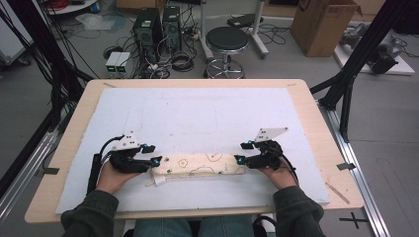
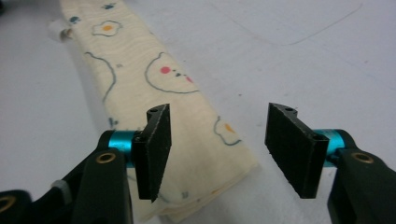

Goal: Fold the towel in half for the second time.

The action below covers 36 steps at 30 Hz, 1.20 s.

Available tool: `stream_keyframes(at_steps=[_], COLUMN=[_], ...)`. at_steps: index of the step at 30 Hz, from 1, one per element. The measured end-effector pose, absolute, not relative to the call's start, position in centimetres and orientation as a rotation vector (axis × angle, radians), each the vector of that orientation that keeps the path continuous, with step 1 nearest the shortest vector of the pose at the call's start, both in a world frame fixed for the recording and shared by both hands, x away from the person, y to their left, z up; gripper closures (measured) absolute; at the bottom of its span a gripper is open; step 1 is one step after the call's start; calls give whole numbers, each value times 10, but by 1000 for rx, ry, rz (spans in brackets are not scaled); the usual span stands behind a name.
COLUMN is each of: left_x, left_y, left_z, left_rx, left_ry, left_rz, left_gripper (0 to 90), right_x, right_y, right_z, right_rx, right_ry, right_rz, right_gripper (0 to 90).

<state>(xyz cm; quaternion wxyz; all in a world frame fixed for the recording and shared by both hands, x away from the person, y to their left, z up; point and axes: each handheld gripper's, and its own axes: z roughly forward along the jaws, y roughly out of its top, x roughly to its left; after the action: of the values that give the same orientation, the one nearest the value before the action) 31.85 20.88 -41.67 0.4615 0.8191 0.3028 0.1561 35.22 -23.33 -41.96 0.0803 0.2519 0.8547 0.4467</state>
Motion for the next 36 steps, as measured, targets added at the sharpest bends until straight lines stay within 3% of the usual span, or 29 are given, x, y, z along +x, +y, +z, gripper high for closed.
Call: stream_keyframes(at_steps=[2,14,27,36], left_x=[321,334,336,335], left_y=[208,205,202,202], left_z=[-417,-430,-437,-437], left_rx=[2005,2077,2141,2146], left_ry=[782,902,929,919], left_rz=[433,306,222,206], left_gripper=[485,534,644,721], right_x=[356,370,370,368], right_y=[-233,-234,-232,-230], right_z=[-420,-428,-442,-443], right_rx=[769,914,942,933], right_ry=[2556,2596,2658,2684], right_rz=[1323,1287,1242,1257], right_gripper=[409,447,573,711])
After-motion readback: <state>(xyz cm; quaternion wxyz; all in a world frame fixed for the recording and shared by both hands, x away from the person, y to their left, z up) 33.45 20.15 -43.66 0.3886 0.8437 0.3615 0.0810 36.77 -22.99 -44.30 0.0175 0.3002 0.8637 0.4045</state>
